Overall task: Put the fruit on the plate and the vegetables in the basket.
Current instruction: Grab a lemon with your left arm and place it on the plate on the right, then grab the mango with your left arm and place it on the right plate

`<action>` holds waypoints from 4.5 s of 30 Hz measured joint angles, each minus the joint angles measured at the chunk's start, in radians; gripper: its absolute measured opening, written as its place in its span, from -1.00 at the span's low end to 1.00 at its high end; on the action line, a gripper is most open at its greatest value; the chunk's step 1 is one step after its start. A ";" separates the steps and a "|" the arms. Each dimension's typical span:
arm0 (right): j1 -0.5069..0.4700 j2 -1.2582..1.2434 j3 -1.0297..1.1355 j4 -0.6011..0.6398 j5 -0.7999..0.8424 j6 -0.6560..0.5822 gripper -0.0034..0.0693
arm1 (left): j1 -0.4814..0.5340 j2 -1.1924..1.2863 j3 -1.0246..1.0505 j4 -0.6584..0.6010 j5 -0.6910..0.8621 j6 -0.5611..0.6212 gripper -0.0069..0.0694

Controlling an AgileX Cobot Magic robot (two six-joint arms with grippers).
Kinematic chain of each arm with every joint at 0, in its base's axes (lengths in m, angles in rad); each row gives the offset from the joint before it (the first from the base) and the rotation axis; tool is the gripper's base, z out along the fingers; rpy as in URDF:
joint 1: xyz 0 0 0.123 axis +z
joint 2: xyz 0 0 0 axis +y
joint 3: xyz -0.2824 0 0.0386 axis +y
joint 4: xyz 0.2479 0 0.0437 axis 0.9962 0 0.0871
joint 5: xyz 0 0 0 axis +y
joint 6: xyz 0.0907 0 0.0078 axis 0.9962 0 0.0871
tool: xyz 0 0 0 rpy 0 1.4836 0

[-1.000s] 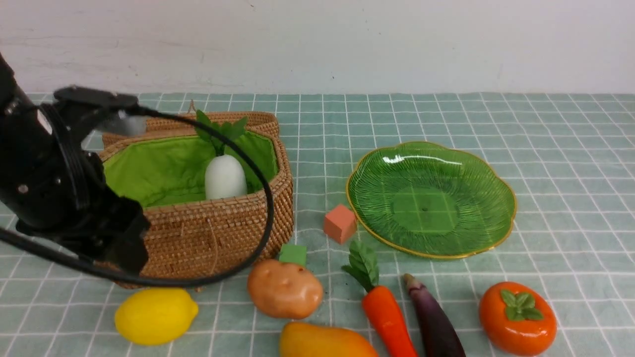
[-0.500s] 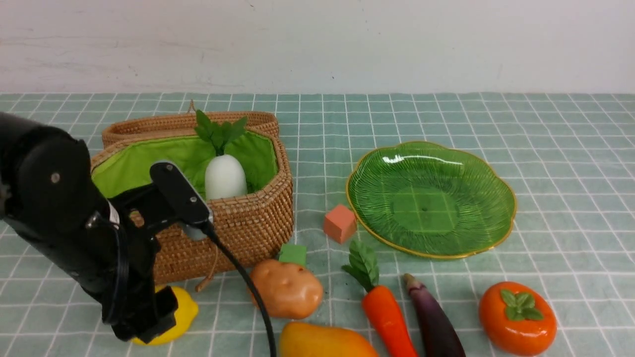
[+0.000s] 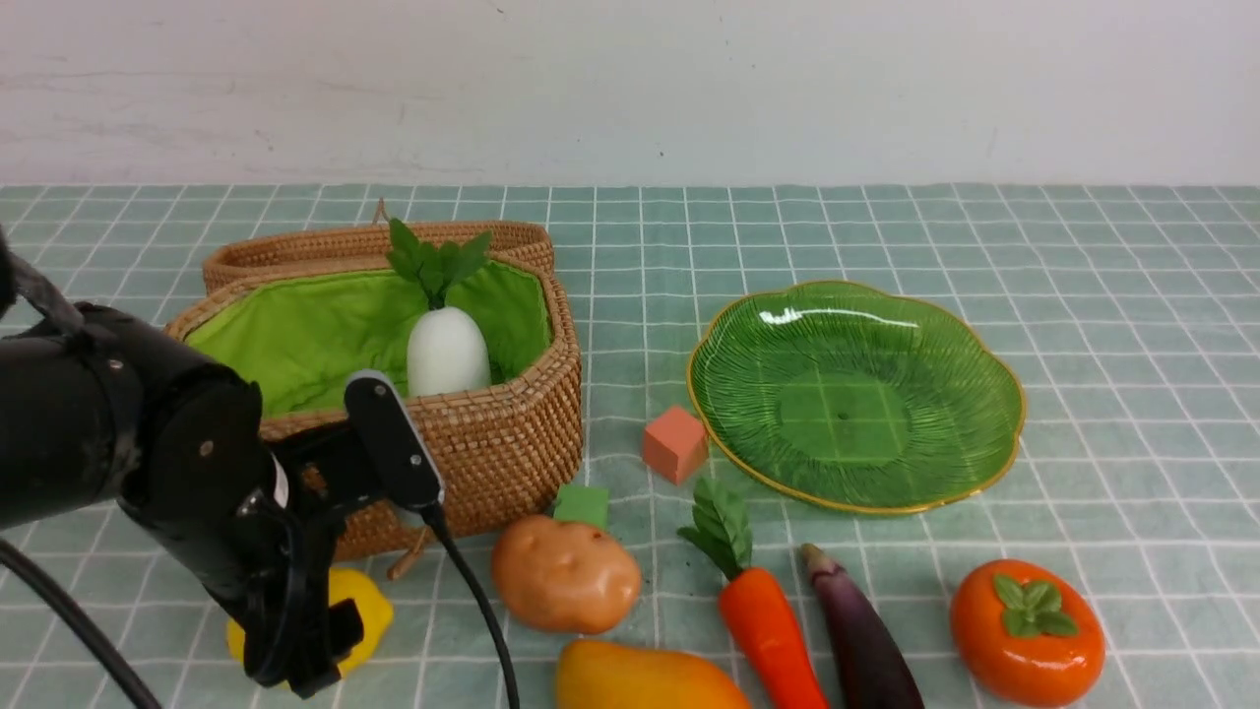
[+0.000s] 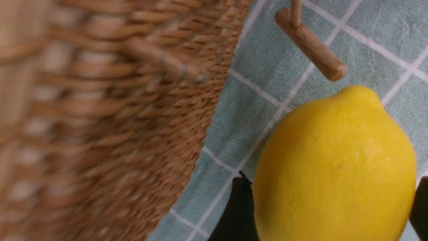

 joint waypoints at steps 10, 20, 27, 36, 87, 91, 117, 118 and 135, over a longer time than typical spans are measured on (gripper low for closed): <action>0.000 0.000 0.000 0.000 0.000 0.000 -0.24 | 0.000 0.031 -0.002 -0.021 -0.003 0.000 0.67; 0.000 0.000 0.000 0.000 0.000 0.000 -0.24 | 0.000 -0.004 0.001 -0.095 0.062 0.004 0.66; 0.000 0.000 0.000 0.000 0.000 0.000 -0.24 | 0.000 -0.168 0.001 -0.307 0.143 0.143 0.66; 0.000 0.000 0.000 0.000 0.000 0.000 -0.24 | 0.000 -0.216 -0.181 -0.756 0.249 0.345 0.66; 0.000 0.000 0.000 0.000 0.000 0.000 -0.24 | -0.306 0.377 -0.899 -0.515 0.191 0.096 0.65; 0.000 0.000 0.000 0.000 0.000 0.000 -0.24 | -0.303 0.298 -0.889 -0.435 0.433 0.096 0.60; 0.000 0.000 0.000 0.000 0.000 0.000 -0.24 | -0.329 0.220 -0.462 -0.453 0.299 0.385 0.60; 0.000 0.000 0.000 0.000 0.000 0.000 -0.24 | -0.330 0.225 -0.462 -0.453 0.299 0.385 0.61; 0.000 0.000 0.000 0.000 0.000 0.000 -0.24 | -0.396 0.352 -0.469 -0.416 0.283 0.288 0.76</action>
